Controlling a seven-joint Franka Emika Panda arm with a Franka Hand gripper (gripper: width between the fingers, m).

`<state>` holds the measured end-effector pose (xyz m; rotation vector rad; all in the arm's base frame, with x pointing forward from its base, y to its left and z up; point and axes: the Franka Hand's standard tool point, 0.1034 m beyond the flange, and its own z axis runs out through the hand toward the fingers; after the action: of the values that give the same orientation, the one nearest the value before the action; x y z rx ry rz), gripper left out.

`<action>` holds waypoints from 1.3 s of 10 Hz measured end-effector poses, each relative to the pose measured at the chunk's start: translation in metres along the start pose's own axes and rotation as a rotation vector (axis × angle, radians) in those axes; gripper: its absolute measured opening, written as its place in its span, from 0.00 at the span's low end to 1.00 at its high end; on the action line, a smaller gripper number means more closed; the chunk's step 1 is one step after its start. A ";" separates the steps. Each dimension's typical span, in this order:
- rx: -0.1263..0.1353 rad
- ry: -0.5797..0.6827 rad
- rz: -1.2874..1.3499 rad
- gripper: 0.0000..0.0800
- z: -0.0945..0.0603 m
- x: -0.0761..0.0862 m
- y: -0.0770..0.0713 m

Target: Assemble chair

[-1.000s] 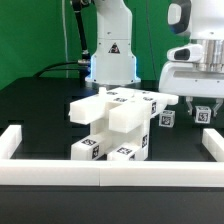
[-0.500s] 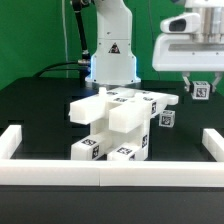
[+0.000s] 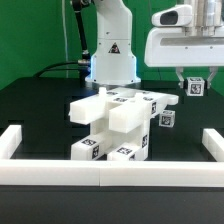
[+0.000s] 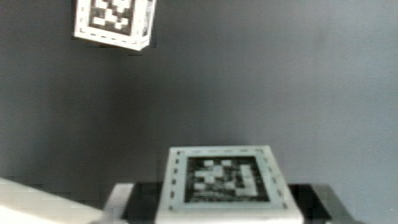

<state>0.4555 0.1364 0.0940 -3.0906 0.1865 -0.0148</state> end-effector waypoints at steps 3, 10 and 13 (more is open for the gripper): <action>0.002 0.018 -0.138 0.35 -0.025 0.046 0.026; 0.005 0.000 -0.156 0.35 -0.044 0.089 0.042; -0.008 -0.006 -0.239 0.35 -0.041 0.112 0.082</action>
Offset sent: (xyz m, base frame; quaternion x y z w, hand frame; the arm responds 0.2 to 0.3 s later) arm 0.0694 -0.0337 0.0318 0.0396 -0.0191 -0.0941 0.9946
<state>0.5564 0.0395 0.1322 -3.0994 -0.1841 -0.0138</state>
